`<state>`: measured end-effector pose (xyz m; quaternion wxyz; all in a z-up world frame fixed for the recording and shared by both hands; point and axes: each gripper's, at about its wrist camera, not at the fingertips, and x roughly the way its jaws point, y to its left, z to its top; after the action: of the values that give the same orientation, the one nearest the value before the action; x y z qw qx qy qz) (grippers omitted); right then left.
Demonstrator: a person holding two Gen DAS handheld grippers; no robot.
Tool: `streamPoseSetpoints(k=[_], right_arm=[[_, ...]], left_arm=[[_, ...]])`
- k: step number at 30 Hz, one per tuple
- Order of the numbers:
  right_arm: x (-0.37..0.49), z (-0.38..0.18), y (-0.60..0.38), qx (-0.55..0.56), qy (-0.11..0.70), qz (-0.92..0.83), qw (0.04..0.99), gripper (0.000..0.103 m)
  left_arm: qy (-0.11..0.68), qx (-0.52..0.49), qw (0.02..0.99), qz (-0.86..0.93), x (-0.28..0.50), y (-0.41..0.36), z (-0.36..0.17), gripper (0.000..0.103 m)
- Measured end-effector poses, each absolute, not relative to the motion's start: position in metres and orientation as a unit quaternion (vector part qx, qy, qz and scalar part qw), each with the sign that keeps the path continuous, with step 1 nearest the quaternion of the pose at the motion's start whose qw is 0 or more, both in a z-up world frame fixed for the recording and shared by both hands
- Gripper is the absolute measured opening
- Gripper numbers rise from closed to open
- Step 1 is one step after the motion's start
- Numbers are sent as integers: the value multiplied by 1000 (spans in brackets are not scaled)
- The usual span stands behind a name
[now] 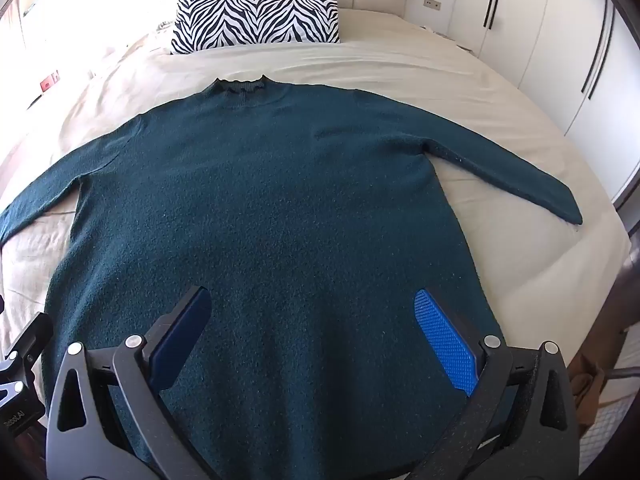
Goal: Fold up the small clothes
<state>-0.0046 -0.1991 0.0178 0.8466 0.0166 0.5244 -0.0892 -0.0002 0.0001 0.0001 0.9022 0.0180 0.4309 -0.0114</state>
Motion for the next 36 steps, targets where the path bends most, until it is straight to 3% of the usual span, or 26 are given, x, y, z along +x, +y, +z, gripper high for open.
streamPoseSetpoints(k=[36], right_arm=[[-5, 9, -185, 3, 532, -83, 842, 103]], left_arm=[[435, 11, 900, -7, -5, 9, -5, 103]])
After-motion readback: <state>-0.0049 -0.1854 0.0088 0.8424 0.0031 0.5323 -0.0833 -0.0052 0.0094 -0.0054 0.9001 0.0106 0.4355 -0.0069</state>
